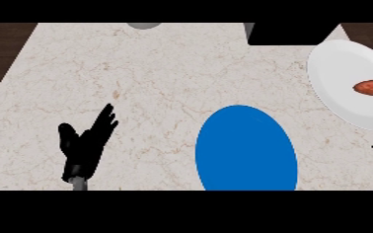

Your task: Pick the sweet potato from the plate and place it in the plate

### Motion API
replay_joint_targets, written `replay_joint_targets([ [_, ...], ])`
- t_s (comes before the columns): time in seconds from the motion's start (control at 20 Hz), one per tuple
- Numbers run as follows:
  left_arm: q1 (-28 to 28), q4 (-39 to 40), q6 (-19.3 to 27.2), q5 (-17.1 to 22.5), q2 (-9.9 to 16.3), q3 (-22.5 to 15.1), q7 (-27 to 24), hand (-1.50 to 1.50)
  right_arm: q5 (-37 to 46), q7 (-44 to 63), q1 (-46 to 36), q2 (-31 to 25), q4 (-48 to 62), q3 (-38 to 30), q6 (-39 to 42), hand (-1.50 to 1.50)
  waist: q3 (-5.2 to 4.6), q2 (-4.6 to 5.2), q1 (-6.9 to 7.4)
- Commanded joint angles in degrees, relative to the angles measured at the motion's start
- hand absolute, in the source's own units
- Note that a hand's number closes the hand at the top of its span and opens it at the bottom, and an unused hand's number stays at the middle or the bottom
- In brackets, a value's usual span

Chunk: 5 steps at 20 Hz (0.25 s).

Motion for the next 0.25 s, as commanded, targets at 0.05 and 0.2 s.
replay_joint_targets([
  [0.05, -1.3, 3.1, 2.2, -2.0, -3.3, -1.8, -1.0, 0.00, -0.2, 2.3, 8.0, 4.4, -10.4, 2.4, -2.1, -1.50, -0.09, 0.19, -0.08],
  [0.2, 0.7, -1.2, -0.4, 0.0, 0.3, 0.7, 2.2, 0.00, -1.2, 5.8, 12.4, 5.1, -17.3, 2.8, -2.2, -1.50, -0.08, 0.18, 0.03],
])
